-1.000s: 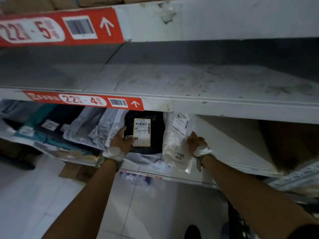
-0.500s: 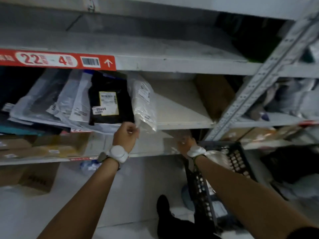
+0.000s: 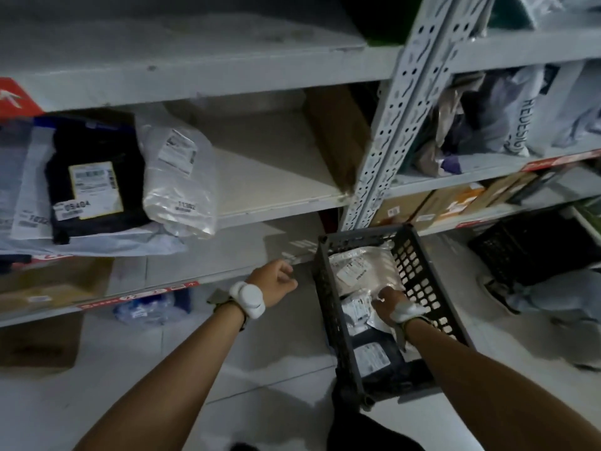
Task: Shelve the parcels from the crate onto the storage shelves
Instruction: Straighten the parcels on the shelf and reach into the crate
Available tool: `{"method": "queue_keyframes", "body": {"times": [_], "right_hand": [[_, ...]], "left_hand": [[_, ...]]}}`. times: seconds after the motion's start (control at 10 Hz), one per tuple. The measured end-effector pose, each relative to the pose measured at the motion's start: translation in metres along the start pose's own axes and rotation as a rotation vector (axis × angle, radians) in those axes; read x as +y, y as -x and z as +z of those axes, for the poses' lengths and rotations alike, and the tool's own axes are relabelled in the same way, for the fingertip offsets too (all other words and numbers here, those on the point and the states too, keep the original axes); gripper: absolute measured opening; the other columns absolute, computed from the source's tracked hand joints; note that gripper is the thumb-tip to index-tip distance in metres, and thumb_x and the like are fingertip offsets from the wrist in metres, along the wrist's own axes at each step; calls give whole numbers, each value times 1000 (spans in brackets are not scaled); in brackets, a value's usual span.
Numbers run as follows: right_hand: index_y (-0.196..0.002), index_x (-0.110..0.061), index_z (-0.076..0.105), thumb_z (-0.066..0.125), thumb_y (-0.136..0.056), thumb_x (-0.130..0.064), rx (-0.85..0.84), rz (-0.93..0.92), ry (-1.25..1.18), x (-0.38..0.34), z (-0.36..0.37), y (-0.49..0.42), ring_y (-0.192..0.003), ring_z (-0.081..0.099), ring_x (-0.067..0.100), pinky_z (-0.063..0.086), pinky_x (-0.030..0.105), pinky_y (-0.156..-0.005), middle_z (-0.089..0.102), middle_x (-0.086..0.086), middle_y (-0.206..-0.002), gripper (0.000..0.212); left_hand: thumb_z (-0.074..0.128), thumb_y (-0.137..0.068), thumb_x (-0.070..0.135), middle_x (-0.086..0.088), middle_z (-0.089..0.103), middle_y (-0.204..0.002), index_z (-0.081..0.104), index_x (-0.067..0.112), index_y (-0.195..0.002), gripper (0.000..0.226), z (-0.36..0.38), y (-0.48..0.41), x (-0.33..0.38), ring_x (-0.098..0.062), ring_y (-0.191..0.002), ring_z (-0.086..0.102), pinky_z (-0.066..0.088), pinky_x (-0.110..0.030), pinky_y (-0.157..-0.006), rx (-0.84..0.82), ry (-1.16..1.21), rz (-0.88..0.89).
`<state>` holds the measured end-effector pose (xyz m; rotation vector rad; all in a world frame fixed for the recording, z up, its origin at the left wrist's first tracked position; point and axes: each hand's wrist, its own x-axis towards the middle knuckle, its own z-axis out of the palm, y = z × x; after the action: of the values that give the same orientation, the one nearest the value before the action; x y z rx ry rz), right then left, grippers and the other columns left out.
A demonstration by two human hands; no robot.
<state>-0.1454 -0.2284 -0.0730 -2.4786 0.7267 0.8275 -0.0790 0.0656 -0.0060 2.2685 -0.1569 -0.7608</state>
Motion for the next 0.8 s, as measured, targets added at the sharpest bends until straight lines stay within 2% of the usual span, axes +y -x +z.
{"method": "queue_keyframes", "body": {"times": [0.1,0.2,0.3,0.4,0.5,0.6,0.7,0.8], "right_hand": [[-134,-3,54,57,-98,-28,-62,46,-50,34,-4,-32,-129,49,35,38,36,-105,54,20,-138,44],[-134,-1,54,57,-98,-27,-121,123,-129,68,-3,-84,-126,52,36,40,37,-103,56,21,-136,45],[-138,2,48,60,-97,-23,-145,168,-216,84,-4,-130,-128,49,37,40,37,-104,52,23,-139,49],[-145,2,38,62,-96,-23,-154,218,-353,98,-4,-181,-126,49,35,39,35,-97,50,19,-136,59],[-137,-4,46,62,-96,-29,-163,317,-543,130,14,-245,-78,49,15,45,21,-75,48,-1,-92,50],[-128,-9,51,56,-98,-38,-274,344,-737,141,30,-281,-68,42,9,45,19,-54,43,-4,-82,42],[-119,-22,48,49,-101,-39,-310,390,-1030,133,39,-295,-85,51,21,48,29,-77,51,5,-98,25],[-127,-22,54,53,-98,-47,-236,324,-1220,127,49,-299,-104,61,21,44,36,-106,62,9,-120,39]], "left_hand": [[66,-92,34,-10,53,-140,42,18,-142,58,43,-41,18,-25,-119,57,47,-30,-92,-132,-39,-99],[68,-91,34,-11,36,-154,23,16,-154,80,84,-85,39,-29,-134,46,42,-28,-94,-199,-119,-169],[74,-81,46,-10,27,-159,15,12,-156,101,117,-140,41,-31,-143,33,36,-37,-112,-172,-153,-202],[66,-50,78,-12,34,-156,21,14,-155,131,175,-228,-19,-32,-141,35,35,-45,-112,-73,-239,-216],[77,-73,52,-16,16,-162,8,4,-156,118,203,-245,-22,-34,-148,20,21,-43,-119,-66,-267,-210],[69,-91,26,-15,-5,-164,-12,2,-153,105,213,-248,-24,-33,-151,3,11,-41,-122,-21,-264,-249],[76,-84,35,-5,-12,-164,-21,12,-152,121,210,-243,-36,-33,-151,-3,15,-46,-122,-57,-351,-241],[71,-88,34,-3,-16,-164,-25,14,-151,117,217,-246,-37,-31,-152,-5,13,-45,-122,-54,-341,-236]]}}
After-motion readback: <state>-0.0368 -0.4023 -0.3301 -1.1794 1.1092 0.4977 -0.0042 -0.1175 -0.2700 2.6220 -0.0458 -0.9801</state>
